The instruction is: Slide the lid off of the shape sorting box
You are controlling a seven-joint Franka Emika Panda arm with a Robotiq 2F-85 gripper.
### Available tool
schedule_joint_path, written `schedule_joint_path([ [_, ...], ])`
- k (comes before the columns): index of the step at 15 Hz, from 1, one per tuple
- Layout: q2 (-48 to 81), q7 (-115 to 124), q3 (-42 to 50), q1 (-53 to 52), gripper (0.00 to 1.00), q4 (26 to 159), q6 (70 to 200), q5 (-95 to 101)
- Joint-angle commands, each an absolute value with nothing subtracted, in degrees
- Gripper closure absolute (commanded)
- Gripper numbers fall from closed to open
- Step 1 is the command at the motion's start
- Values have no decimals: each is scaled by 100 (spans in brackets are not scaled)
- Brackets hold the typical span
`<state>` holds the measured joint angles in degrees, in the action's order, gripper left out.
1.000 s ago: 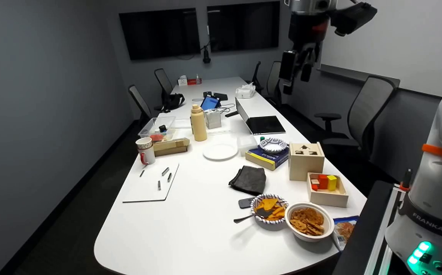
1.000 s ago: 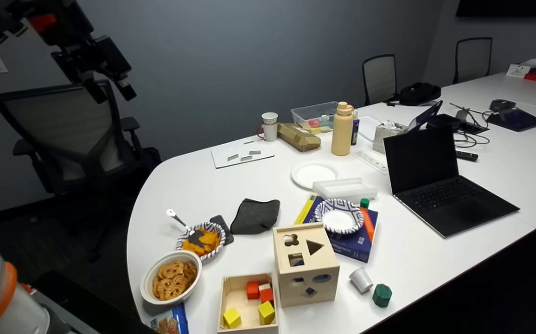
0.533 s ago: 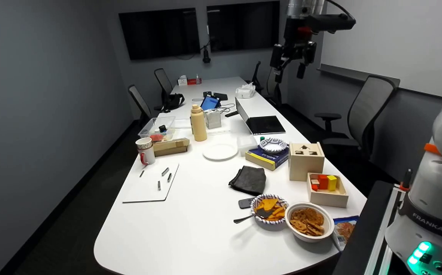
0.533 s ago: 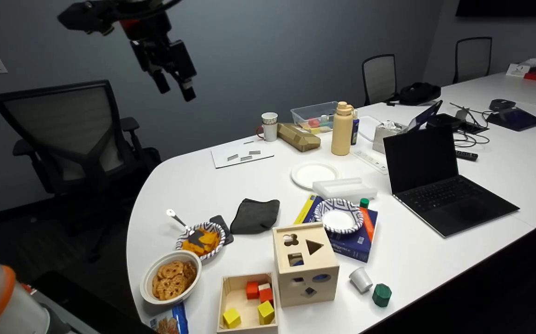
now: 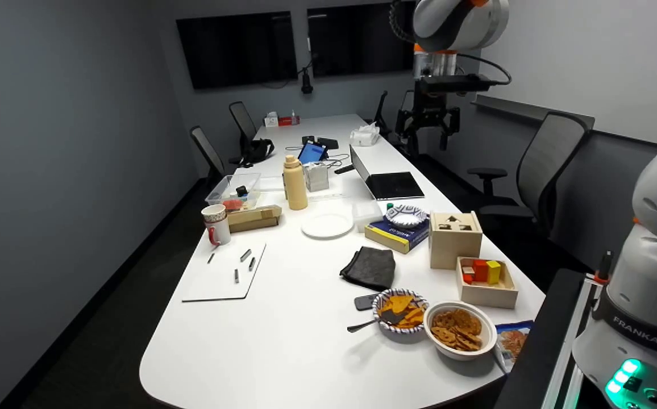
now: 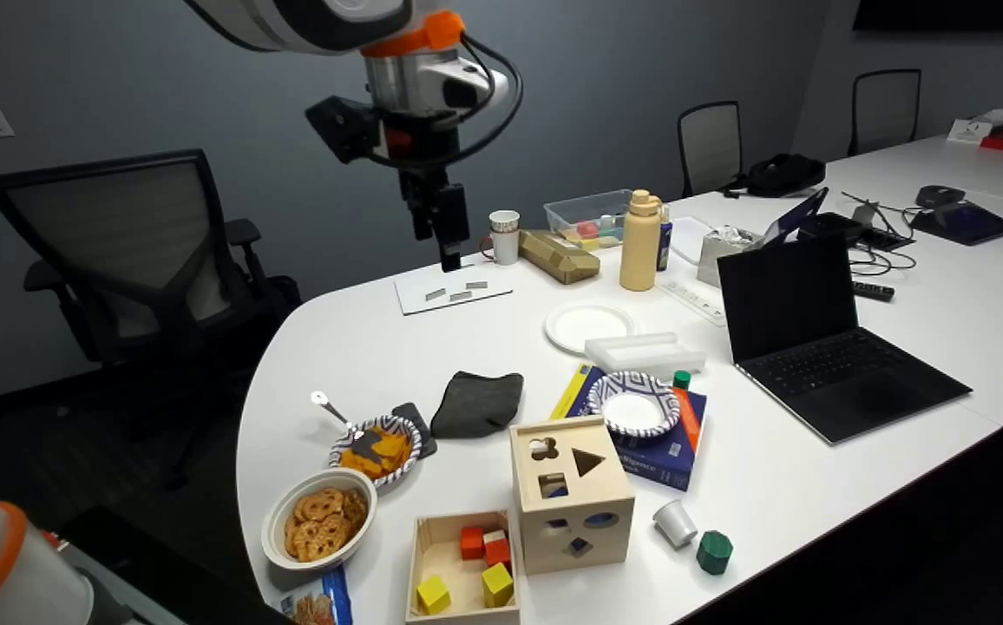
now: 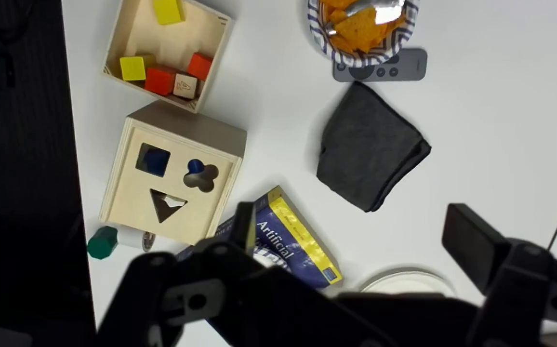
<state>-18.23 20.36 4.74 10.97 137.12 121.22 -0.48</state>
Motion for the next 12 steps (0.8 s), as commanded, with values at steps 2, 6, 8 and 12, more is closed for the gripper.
schedule_joint_path([
  [2,-706,2901,665,1342,0,13186,12583,-71],
  [6,112,3565,886,1418,0,12820,12757,172],
  [8,464,3782,1039,1399,0,12630,12776,230],
  [12,1072,3911,1343,1375,0,12342,12711,158],
])
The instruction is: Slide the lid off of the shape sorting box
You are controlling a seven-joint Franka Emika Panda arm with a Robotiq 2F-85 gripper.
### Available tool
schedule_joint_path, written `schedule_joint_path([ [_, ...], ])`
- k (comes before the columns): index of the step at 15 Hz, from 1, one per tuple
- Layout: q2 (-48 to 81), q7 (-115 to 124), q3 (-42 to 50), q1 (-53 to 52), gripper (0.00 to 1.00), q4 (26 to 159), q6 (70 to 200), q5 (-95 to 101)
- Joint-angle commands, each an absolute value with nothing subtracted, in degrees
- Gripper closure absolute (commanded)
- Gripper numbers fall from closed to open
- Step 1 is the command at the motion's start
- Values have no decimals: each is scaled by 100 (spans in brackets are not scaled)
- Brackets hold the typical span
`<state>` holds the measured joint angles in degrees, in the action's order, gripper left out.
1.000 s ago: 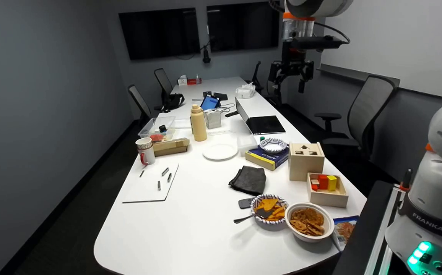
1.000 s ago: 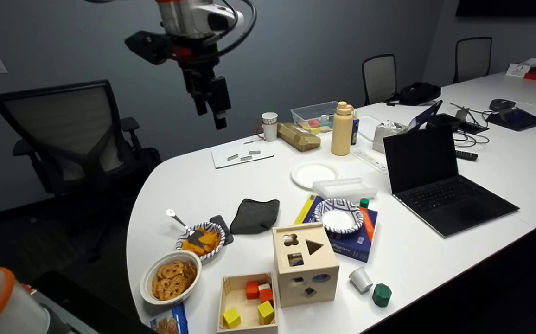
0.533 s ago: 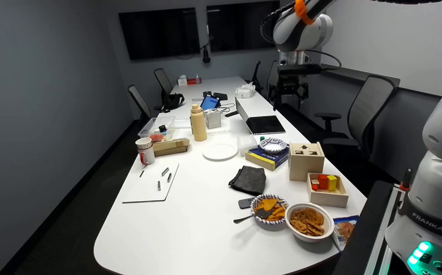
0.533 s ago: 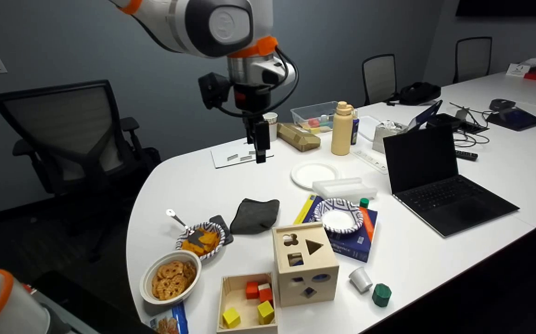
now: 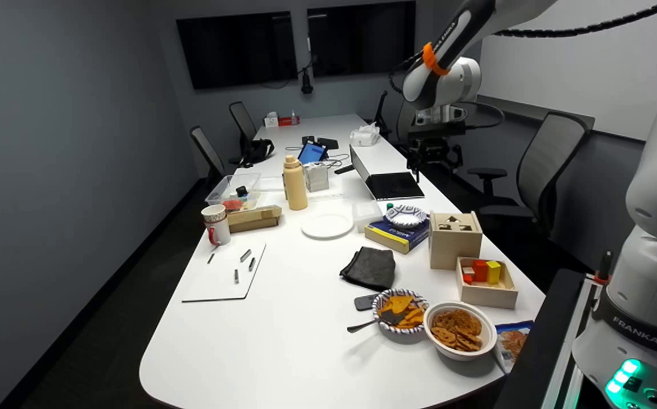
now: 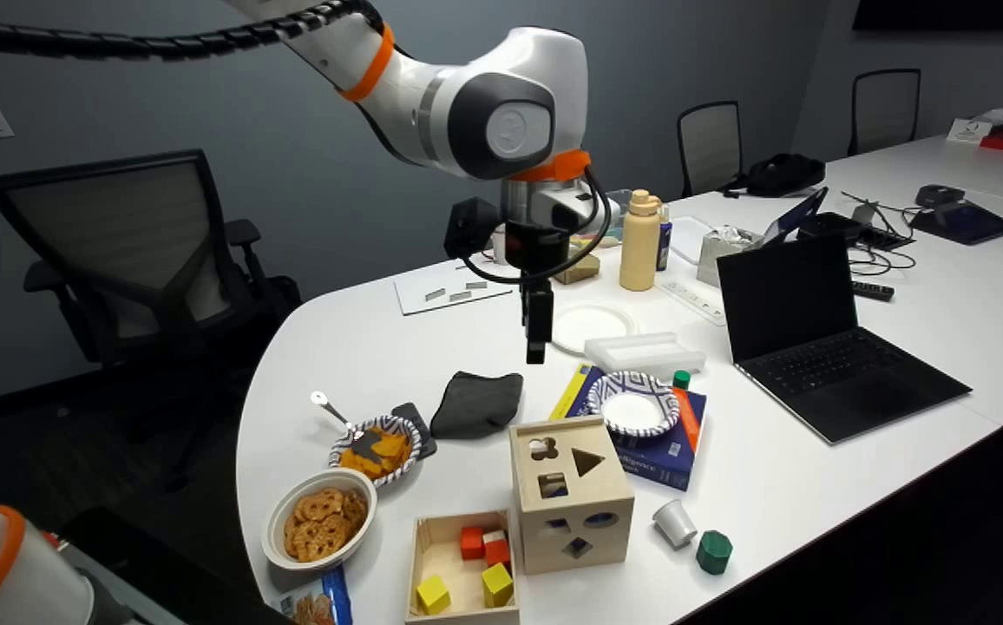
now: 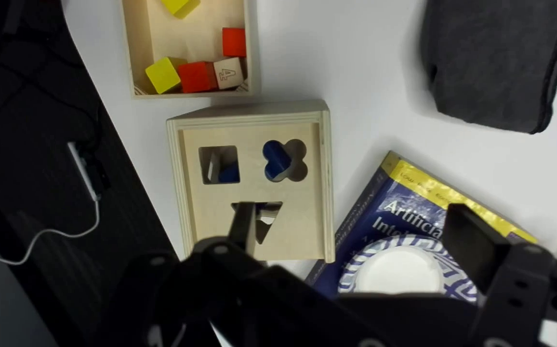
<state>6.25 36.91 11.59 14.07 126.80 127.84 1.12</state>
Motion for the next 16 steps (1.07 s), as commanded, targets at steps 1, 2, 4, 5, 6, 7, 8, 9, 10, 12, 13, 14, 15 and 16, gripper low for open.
schedule_joint_path([
  [1,1194,3877,1405,1380,0,12297,12693,101],
  [2,1293,3845,1457,1383,0,12295,12689,49],
  [4,1479,3788,1536,1383,0,12296,12699,-43],
  [5,1563,3766,1563,1385,0,12319,12709,-103],
  [6,1635,3751,1579,1382,0,12332,12710,-158],
  [7,1688,3737,1589,1384,0,12367,12711,-227],
  [8,1728,3755,1603,1376,0,12400,12718,-276],
  [9,1788,3755,1609,1376,0,12416,12744,-333],
  [10,1839,3768,1625,1376,0,12443,12776,-376],
  [12,1965,3776,1660,1387,0,12462,12798,-458],
  [13,2019,3778,1688,1397,0,12474,12821,-490],
  [14,2058,3776,1714,1403,0,12492,12831,-520],
  [15,2103,3765,1740,1416,0,12505,12847,-559],
  [16,2123,3759,1767,1419,0,12536,12847,-586],
])
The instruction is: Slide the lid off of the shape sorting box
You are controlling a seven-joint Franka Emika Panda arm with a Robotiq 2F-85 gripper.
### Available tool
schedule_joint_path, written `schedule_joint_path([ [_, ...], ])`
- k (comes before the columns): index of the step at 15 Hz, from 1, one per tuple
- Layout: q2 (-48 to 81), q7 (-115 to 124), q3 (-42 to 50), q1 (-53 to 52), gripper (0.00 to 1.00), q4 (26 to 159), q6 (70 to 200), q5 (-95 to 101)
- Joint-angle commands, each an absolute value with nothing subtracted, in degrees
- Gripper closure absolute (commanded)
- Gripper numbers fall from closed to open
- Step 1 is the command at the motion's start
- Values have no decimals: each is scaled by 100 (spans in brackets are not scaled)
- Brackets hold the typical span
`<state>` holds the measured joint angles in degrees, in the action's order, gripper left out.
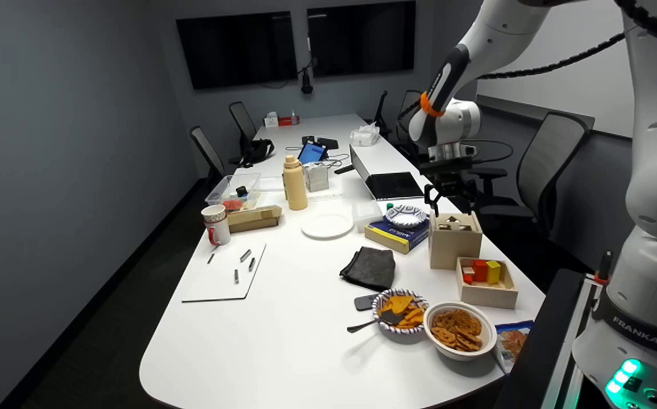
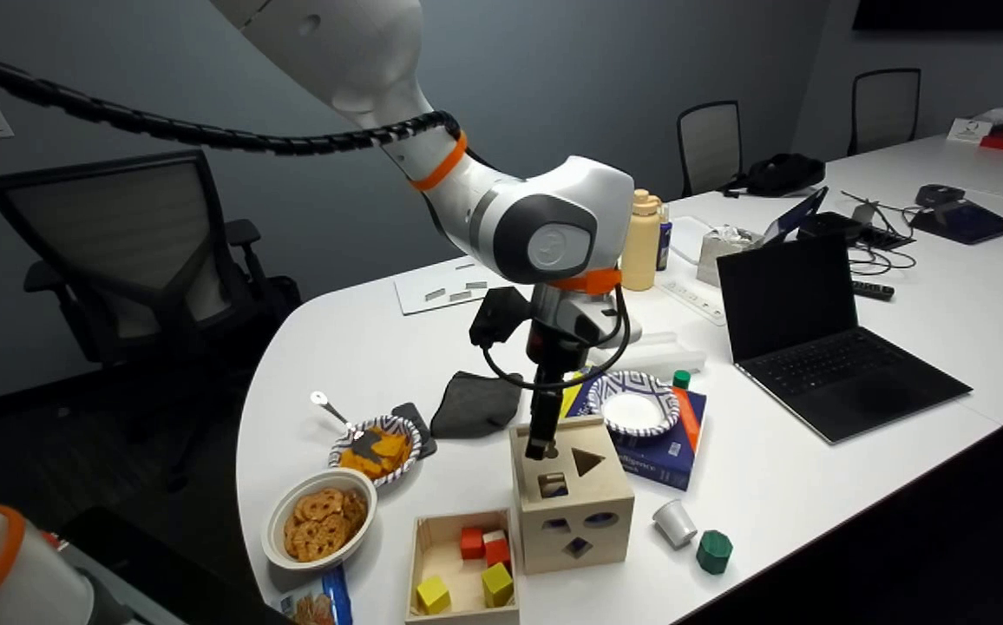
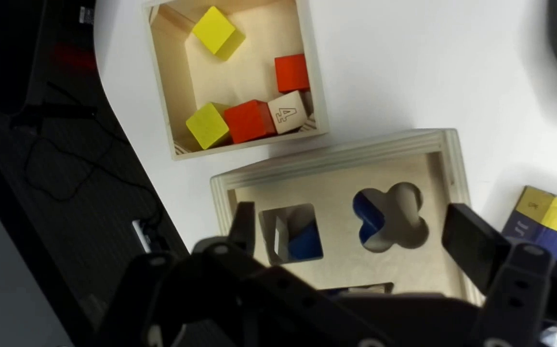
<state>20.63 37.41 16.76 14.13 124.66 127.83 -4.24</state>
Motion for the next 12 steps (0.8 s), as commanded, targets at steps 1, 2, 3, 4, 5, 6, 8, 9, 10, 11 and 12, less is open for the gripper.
schedule_joint_path([
  [1,2155,3765,1797,1417,0,12552,12861,-594],
  [2,2186,3762,1819,1416,0,12558,12866,-604],
  [3,2211,3766,1840,1412,0,12567,12878,-611],
  [4,2255,3751,1845,1414,0,12540,12876,-633],
  [5,2294,3740,1849,1415,0,12505,12875,-648],
  [6,2321,3745,1850,1401,0,12486,12875,-648],
  [8,2394,3733,1842,1396,0,12430,12851,-651],
  [9,2408,3732,1845,1396,0,12434,12861,-650],
  [10,2448,3722,1844,1407,0,12422,12869,-664],
  [11,2478,3719,1844,1409,0,12415,12872,-666],
  [12,2498,3718,1843,1409,0,12416,12872,-675],
])
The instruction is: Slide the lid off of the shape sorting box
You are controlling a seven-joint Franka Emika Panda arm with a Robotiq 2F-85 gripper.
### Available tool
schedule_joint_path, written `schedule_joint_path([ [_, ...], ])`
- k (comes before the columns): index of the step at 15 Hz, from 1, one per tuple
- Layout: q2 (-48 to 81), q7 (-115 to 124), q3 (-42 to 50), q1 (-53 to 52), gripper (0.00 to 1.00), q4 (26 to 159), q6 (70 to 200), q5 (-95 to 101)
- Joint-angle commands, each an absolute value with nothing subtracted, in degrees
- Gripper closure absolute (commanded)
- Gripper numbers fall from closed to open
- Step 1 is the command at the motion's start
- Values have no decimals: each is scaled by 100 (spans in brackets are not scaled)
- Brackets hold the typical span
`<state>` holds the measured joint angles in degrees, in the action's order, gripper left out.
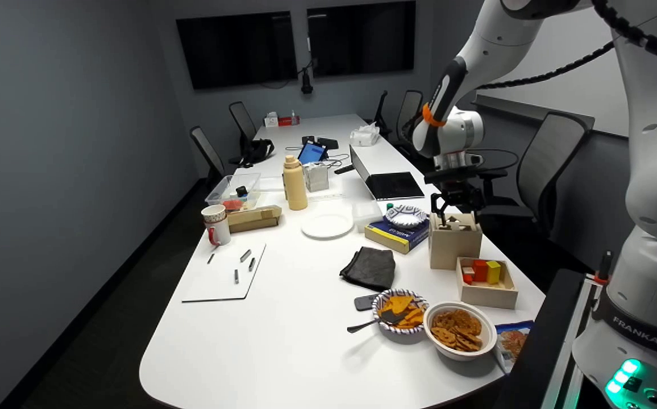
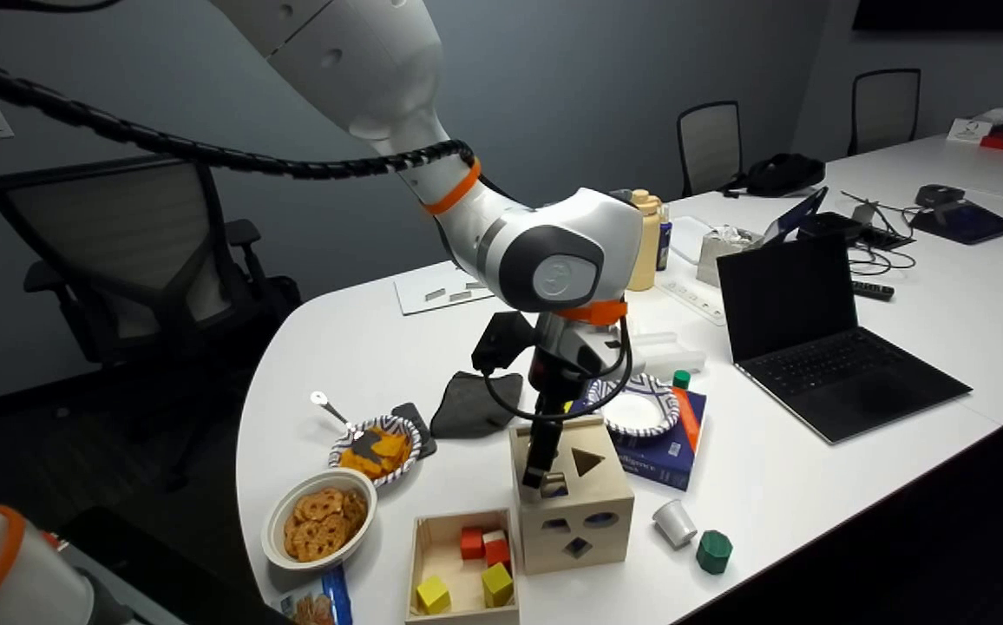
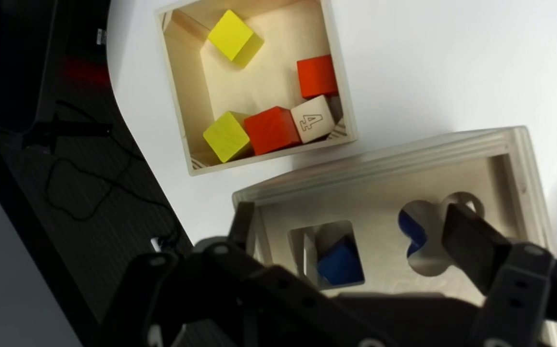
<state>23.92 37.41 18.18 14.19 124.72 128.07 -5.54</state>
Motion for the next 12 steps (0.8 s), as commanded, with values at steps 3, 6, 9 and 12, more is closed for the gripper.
schedule_joint_path([
  [3,2567,3722,1840,1402,0,12393,12876,-695],
  [6,2642,3738,1847,1391,0,12350,12889,-693],
  [9,2671,3765,1878,1369,0,12297,12889,-628],
  [12,2718,3758,1882,1363,0,12188,12908,-597],
])
